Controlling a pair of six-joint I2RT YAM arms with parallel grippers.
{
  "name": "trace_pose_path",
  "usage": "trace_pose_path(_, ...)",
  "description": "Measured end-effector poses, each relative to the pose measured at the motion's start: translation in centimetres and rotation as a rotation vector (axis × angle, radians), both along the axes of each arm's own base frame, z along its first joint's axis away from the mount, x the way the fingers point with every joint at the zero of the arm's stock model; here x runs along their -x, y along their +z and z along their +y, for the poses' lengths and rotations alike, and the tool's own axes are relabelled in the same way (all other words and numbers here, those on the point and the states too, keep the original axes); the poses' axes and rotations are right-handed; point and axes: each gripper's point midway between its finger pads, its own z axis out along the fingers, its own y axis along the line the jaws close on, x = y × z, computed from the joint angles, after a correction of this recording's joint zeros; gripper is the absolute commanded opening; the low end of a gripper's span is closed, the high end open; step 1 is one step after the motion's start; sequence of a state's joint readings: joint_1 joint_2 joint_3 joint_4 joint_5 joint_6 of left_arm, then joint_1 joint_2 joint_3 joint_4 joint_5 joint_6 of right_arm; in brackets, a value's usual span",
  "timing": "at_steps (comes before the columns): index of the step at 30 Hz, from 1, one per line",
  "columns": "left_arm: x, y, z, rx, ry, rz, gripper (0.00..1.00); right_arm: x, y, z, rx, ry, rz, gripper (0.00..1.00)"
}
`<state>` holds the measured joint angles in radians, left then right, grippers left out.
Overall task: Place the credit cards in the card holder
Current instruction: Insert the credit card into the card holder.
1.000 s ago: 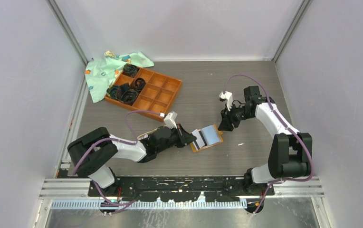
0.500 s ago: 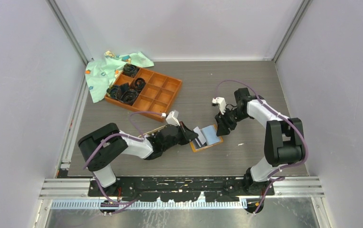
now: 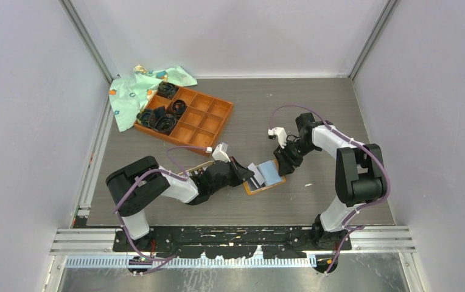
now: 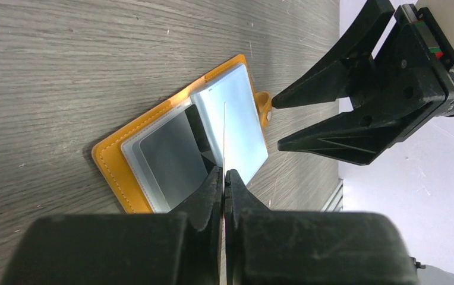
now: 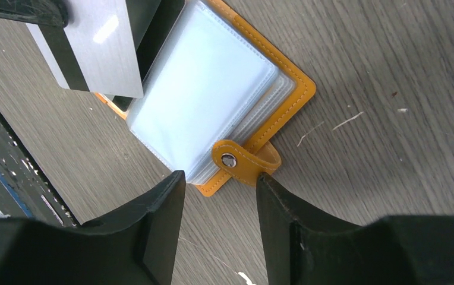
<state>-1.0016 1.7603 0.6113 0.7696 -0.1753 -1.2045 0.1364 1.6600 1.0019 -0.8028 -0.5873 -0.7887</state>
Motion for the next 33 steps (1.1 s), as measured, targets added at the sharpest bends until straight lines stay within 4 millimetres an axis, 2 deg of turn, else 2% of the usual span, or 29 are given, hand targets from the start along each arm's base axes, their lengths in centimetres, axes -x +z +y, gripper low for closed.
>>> trace_pose_path(33,0.5,-1.8,-0.9,0.091,0.021,0.12,0.0,1.5,-1.1,0.1,0.067,0.069,0.085,0.5)
